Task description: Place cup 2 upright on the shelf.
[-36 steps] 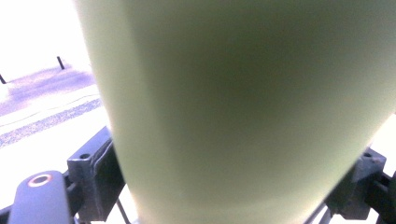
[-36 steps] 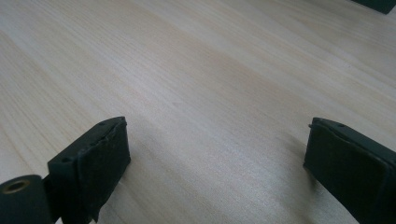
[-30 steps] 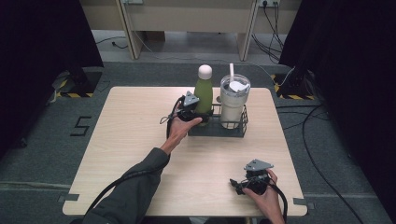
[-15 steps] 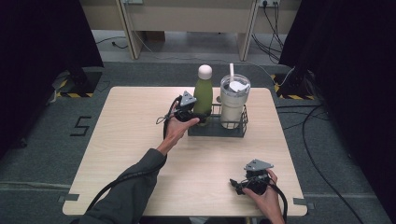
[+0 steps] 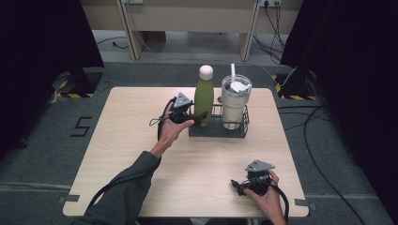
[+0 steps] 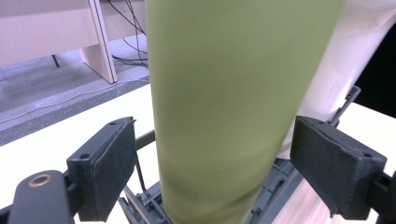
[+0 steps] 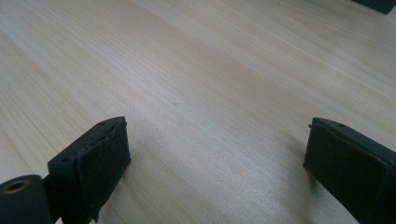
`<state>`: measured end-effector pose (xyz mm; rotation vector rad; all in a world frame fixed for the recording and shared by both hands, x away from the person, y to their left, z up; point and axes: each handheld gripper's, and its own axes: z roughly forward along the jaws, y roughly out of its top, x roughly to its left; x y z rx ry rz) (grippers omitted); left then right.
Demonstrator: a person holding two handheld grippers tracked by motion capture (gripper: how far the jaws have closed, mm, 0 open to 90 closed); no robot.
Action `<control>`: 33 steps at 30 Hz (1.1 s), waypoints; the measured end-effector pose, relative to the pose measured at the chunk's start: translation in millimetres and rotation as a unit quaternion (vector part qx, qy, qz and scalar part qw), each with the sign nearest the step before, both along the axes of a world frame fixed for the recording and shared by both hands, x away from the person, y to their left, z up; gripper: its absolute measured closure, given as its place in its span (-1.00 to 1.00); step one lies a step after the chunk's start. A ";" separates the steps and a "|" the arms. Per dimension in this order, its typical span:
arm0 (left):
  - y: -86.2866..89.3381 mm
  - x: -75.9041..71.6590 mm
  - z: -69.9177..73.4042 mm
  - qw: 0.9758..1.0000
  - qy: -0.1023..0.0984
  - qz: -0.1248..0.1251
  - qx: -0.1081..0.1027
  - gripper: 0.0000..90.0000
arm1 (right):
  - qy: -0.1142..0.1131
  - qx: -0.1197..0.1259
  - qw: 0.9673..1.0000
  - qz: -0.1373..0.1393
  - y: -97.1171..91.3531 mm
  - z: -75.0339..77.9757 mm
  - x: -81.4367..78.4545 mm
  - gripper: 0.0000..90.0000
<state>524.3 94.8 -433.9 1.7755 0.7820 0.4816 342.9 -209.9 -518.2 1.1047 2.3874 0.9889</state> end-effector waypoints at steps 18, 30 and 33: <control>22.5 -18.6 4.9 1.000 0.020 -0.014 -0.005 -0.68 | 0.001 0.000 1.000 0.000 0.0 0.0 0.0 -0.84; 35.4 -37.3 8.0 0.999 0.036 -0.028 -0.010 -0.67 | 0.001 0.000 1.000 -0.001 0.1 0.0 -0.1 -0.84; 40.6 -43.9 8.6 0.999 0.038 -0.031 -0.009 -0.67 | 0.001 0.000 1.000 -0.001 0.1 0.1 -0.1 -0.84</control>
